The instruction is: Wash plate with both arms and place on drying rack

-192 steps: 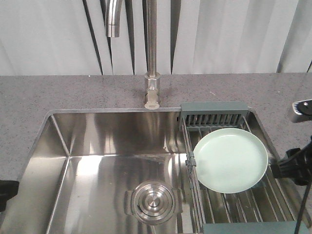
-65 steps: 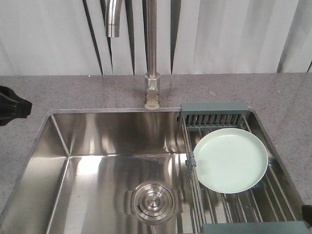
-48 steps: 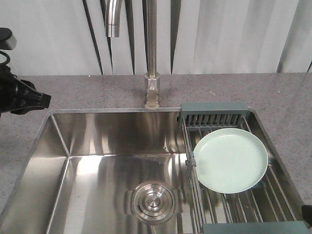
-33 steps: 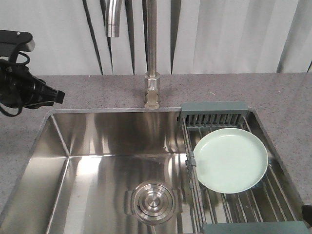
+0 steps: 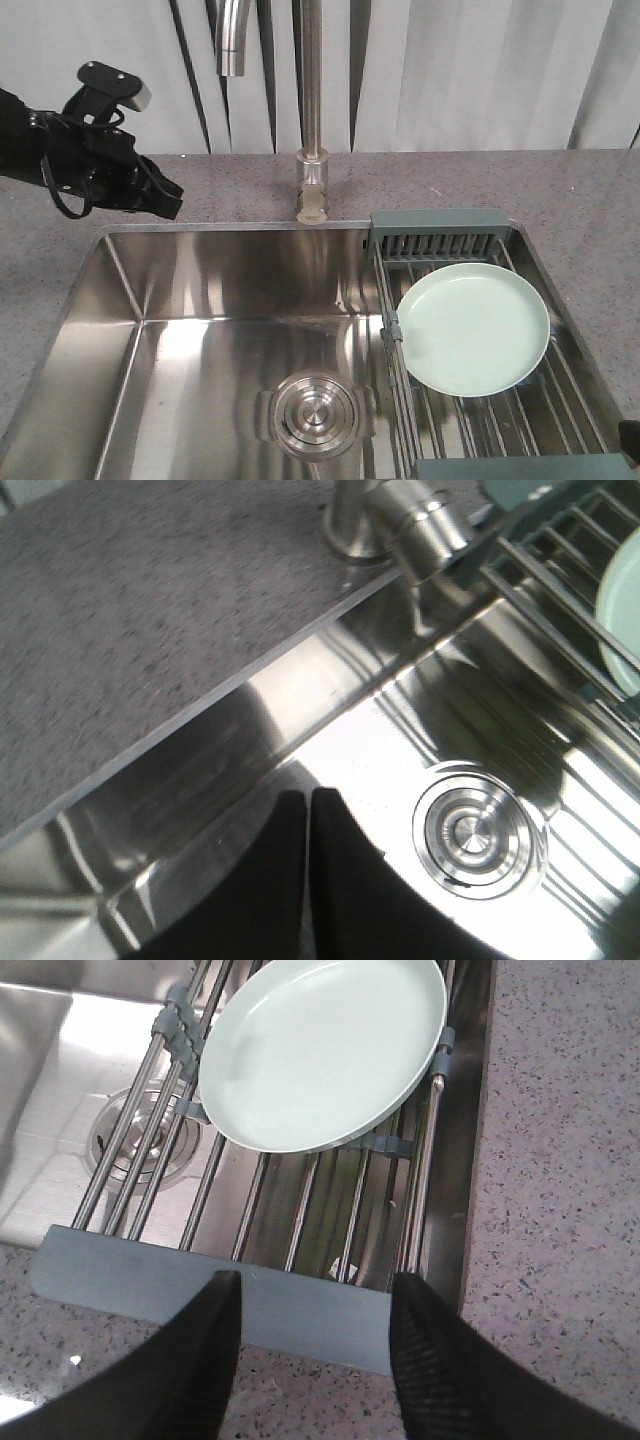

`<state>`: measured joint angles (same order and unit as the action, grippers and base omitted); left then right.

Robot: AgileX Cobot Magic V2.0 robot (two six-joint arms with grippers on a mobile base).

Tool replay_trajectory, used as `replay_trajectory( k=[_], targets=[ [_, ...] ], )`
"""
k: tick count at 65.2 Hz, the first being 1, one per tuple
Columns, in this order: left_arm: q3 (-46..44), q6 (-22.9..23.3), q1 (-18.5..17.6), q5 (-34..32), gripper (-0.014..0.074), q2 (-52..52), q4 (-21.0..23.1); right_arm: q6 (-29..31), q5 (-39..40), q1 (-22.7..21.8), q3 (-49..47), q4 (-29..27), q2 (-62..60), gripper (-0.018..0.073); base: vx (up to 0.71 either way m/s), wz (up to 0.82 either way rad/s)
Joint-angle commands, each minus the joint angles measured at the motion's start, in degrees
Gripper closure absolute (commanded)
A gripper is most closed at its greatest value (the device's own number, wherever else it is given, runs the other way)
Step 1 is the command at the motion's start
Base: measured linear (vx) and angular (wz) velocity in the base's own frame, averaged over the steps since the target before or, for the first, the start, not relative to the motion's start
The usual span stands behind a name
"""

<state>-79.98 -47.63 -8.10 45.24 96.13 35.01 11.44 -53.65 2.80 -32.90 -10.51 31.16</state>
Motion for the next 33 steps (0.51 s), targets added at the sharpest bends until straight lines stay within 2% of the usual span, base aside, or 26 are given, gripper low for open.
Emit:
replay_trajectory(
  k=[1,7,11,18,33],
  targets=[
    [-2.1,-13.3,-0.3,-0.3,0.0604,-0.9,11.4,0.6,3.0,-0.1,-1.4,-0.5,0.2,0.0211,0.00,0.00],
    [-3.4,-19.6,-0.3,1.9,0.0604,0.7,16.6,0.6,3.0,-0.1,-1.4,-0.5,0.2,0.0211,0.00,0.00],
    [-4.8,-22.8,-0.4,4.4,0.0604,2.1,18.5,0.6,3.0,-0.1,-1.4,-0.5,0.2,0.0211,0.00,0.00],
    [-7.1,-27.3,-1.8,6.2,0.0604,4.2,18.7,0.6,3.0,-0.1,-1.4,-0.5,0.2,0.0211,0.00,0.00],
    [-11.0,-36.2,-7.2,6.2,0.0604,8.4,18.4,0.6,3.0,-0.1,-1.4,-0.5,0.2,0.0211,0.00,0.00]
  ],
)
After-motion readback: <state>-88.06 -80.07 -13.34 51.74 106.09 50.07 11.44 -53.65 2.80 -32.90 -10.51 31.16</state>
